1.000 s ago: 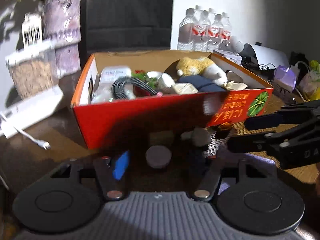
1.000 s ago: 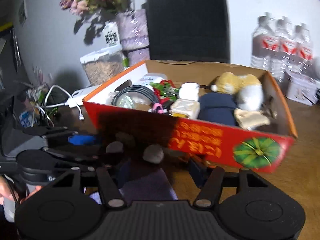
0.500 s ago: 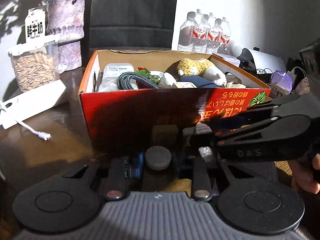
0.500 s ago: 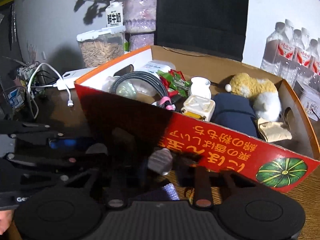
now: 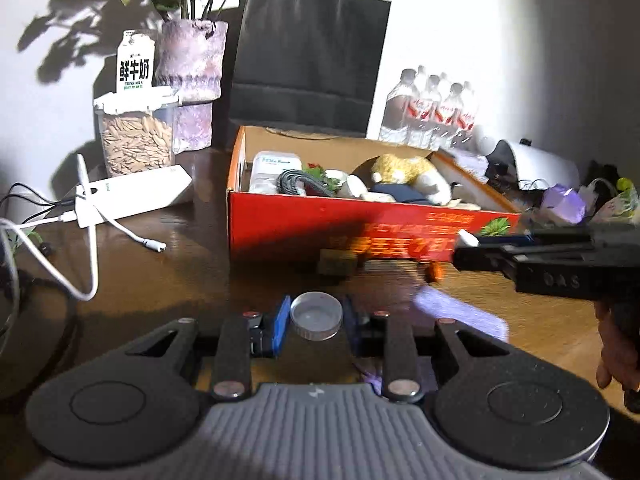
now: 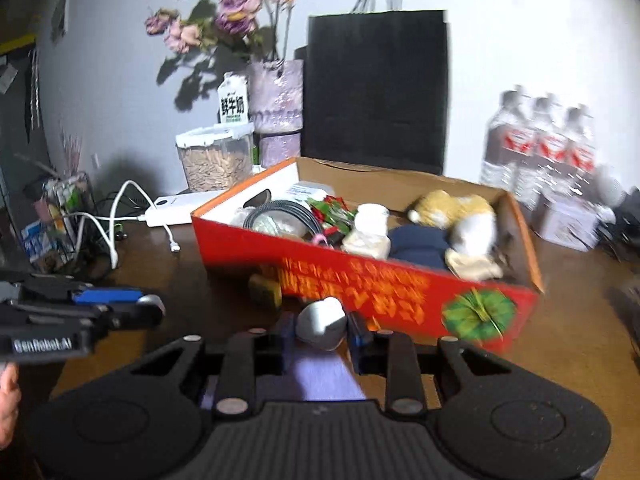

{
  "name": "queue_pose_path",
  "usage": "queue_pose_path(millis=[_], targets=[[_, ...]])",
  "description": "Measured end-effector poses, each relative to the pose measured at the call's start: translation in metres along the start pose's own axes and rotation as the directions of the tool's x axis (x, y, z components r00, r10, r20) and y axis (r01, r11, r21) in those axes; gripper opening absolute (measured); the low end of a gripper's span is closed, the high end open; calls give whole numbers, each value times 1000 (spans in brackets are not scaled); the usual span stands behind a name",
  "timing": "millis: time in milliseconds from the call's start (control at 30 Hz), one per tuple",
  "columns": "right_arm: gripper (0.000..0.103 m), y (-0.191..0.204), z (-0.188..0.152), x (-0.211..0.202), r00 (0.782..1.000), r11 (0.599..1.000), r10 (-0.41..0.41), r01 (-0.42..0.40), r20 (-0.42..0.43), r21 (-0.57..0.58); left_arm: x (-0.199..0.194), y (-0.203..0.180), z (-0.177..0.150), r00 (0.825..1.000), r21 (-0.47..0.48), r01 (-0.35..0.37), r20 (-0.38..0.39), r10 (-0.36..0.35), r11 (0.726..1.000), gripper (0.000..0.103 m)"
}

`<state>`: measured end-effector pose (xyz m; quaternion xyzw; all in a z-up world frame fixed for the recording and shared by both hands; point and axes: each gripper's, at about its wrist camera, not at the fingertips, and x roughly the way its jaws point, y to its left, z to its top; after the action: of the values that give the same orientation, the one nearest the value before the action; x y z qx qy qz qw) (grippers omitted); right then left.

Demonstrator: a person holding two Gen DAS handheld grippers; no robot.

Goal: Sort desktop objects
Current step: 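Carry the white cap and oval piece with both tools over the box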

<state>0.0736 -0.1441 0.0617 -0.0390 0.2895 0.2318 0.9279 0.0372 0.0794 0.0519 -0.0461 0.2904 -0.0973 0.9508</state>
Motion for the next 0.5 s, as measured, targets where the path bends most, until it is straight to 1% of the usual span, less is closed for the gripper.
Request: queue_pose_path(millis=[133, 267, 400, 500], targets=[[27, -7, -30, -31, 1000, 999, -18, 18, -6, 46, -26, -17, -10, 1000, 19, 17, 11, -18, 1000, 29], [27, -13, -60, -58, 1000, 995, -25, 26, -14, 93, -41, -33, -27, 999, 20, 50, -11, -50, 999, 29], [27, -15, -79, -77, 999, 991, -42, 44, -18, 123, -52, -47, -41, 996, 31, 86, -42, -85, 996, 29], [27, -16, -86, -89, 999, 990, -51, 52, -13, 131, -61, -61, -50, 994, 54, 103, -40, -101, 993, 29]])
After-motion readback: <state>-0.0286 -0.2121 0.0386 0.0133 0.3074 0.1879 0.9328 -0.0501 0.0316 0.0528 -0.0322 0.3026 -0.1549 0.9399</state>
